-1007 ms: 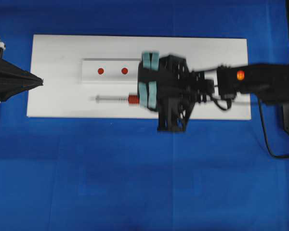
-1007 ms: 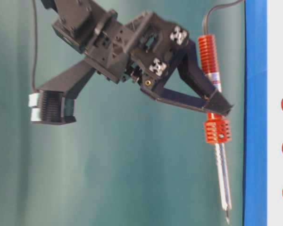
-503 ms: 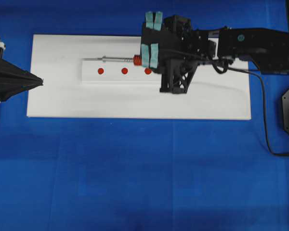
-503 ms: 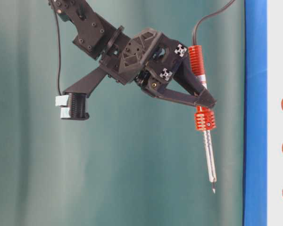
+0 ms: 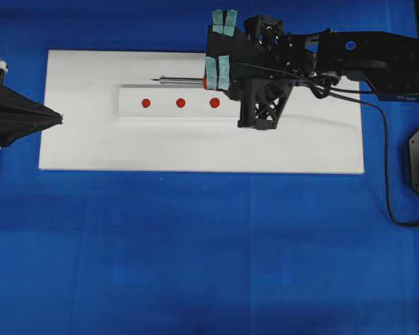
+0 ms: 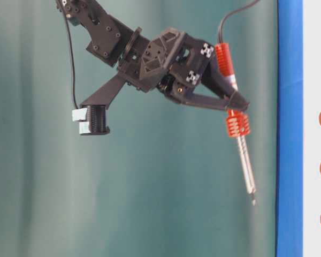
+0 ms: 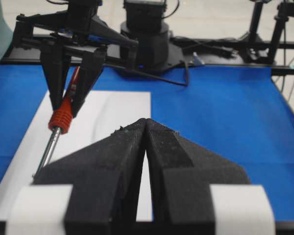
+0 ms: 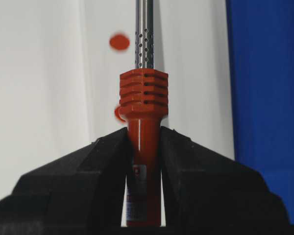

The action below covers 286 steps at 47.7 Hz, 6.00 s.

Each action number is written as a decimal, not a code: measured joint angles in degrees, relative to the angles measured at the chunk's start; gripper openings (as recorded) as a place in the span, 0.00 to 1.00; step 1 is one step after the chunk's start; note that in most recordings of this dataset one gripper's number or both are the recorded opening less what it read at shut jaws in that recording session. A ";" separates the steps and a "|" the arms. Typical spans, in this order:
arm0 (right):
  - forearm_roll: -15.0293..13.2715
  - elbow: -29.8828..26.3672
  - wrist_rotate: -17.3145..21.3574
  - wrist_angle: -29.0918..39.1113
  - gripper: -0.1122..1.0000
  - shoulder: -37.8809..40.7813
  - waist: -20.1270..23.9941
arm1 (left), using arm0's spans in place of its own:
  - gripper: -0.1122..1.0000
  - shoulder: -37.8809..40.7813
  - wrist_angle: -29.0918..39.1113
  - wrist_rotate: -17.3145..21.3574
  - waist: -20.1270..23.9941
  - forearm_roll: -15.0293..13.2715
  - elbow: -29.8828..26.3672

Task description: Touch the tip of the soldering iron to the mark.

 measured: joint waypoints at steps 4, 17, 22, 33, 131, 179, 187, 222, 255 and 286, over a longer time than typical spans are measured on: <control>0.18 -0.79 0.00 3.43 0.16 0.00 0.09 | 0.12 0.00 0.00 0.00 0.00 0.00 0.00; 0.26 -2.11 -0.35 9.84 0.16 0.26 0.44 | 0.12 0.00 0.00 0.00 0.00 0.00 0.00; 0.26 -2.11 -0.44 9.76 0.16 0.18 0.44 | 0.12 0.00 0.00 0.00 0.00 0.00 0.00; 0.35 -2.20 -0.53 8.35 0.16 0.26 0.53 | 0.12 0.00 0.00 0.00 0.00 0.00 0.00; 0.70 -7.03 -0.53 2.64 0.16 12.83 1.41 | 0.12 0.00 0.09 0.00 0.00 0.00 0.18; 0.70 -7.03 -0.53 2.64 0.16 12.83 1.41 | 0.12 0.00 0.00 0.00 0.00 0.00 0.26; 0.70 -7.29 -0.53 2.72 0.16 12.83 1.41 | 0.12 0.00 0.00 0.00 0.00 0.00 0.26; -1.05 -10.02 -0.79 10.90 0.16 3.34 0.70 | 0.12 0.00 0.09 0.00 0.00 0.00 0.53; -1.14 -7.38 -0.88 11.95 0.16 0.35 0.79 | 0.12 0.00 0.00 0.00 0.00 0.00 0.53; -1.05 2.02 -0.62 11.78 0.16 -7.29 0.70 | 0.12 0.00 0.09 0.00 0.09 0.00 0.53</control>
